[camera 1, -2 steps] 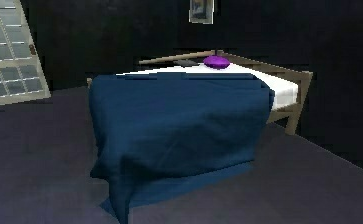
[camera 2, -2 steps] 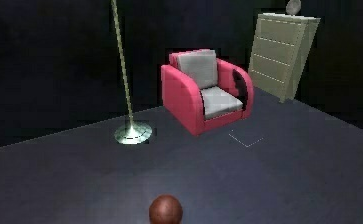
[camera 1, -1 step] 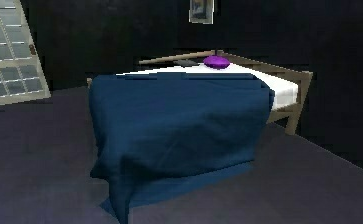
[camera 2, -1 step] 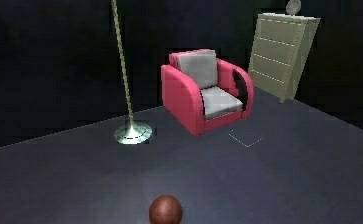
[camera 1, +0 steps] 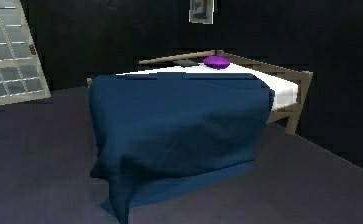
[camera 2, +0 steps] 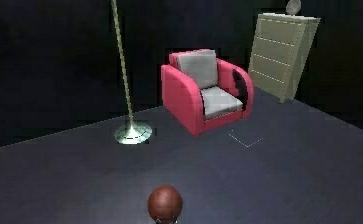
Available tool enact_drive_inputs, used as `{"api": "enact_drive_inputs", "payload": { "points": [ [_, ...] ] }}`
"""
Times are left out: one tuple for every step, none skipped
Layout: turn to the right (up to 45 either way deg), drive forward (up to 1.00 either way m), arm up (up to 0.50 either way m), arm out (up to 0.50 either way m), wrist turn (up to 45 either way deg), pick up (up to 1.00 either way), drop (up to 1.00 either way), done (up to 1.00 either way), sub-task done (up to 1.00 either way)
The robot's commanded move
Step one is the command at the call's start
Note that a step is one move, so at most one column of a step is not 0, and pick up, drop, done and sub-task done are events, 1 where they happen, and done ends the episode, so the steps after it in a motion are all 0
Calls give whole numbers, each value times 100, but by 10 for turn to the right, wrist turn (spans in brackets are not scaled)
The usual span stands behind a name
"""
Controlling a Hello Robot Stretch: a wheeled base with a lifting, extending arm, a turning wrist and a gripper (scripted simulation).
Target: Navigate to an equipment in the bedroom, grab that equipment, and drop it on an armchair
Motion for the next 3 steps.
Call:
{"api": "enact_drive_inputs", "payload": {
  "points": [
    [0, 0, 50, 0, 0, 0, 0, 0, 0],
    [0, 0, 38, 0, 0, 0, 0, 0, 0],
    [0, 0, 0, 0, -450, 0, 0, 0, 0]
  ]
}}
